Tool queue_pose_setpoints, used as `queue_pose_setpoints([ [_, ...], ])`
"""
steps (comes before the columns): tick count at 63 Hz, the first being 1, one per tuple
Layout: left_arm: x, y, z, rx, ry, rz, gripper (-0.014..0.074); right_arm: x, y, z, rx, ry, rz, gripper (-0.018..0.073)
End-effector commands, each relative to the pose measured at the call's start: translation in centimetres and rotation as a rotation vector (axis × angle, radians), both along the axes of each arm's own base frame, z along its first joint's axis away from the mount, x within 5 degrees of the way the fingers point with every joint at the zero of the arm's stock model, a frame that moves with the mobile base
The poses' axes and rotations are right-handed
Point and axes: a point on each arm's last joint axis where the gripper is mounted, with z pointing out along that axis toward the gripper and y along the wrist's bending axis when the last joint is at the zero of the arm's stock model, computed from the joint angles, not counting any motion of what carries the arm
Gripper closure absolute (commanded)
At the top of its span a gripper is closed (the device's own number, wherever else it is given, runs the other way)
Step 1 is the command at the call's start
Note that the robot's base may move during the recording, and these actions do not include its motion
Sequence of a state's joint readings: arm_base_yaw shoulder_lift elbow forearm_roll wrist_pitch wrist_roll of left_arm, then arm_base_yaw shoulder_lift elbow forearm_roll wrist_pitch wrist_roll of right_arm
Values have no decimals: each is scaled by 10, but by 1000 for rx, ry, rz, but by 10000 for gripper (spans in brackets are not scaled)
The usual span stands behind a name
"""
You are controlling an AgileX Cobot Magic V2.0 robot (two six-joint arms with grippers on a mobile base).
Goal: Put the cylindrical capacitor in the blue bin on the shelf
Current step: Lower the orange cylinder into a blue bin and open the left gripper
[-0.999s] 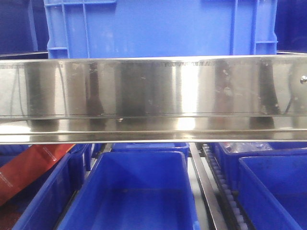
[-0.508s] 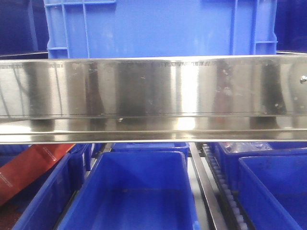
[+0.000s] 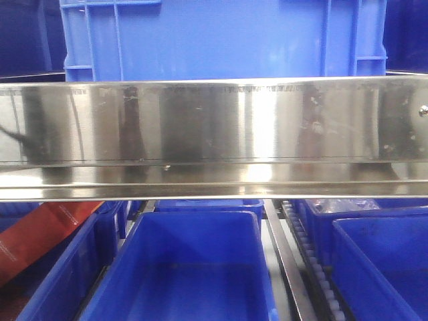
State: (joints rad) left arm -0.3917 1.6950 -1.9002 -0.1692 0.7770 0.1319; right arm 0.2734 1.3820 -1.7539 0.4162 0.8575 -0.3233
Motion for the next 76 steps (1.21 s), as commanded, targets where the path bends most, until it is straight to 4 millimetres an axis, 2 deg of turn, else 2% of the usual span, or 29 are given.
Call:
queue_pose_setpoints([
  [1, 13, -8, -13, 0, 6, -4, 426, -4, -1, 8, 10, -45, -4, 713],
  [7, 25, -12, -28, 13, 38, -3, 223, -4, -1, 8, 10, -45, -4, 713],
  [16, 29, -14, -33, 11, 43, -2, 1, -4, -1, 8, 10, -45, -4, 713],
  [18, 29, -14, -32, 8, 36, -1, -20, -4, -1, 8, 10, -45, -4, 713],
  [25, 24, -12, -23, -3, 11, 0, -13, -4, -1, 8, 10, -45, -4, 713],
  [33, 6, -5, -2, -11, -22, -3, -4, -4, -1, 8, 9, -44, -3, 713],
  [38, -13, 5, 16, 6, -40, -2, 24, -4, -1, 7, 5, -36, 1, 713],
  [44, -37, 18, 34, 52, -51, 5, 132, -6, 0, 6, -7, -12, 15, 713],
  [55, -90, 44, 64, 120, -56, 24, 526, -7, 0, 8, 0, -23, 14, 713],
  [61, -113, 55, 72, 123, -78, 32, 694, -5, 1, 10, 16, -49, 5, 713],
  [67, -134, 65, 69, 114, -81, 53, 708, -1, 4, 10, 26, -60, 8, 713],
  [76, -163, 79, 53, 79, -101, 78, 707, 16, 24, 1, 11, -45, 53, 713],
])
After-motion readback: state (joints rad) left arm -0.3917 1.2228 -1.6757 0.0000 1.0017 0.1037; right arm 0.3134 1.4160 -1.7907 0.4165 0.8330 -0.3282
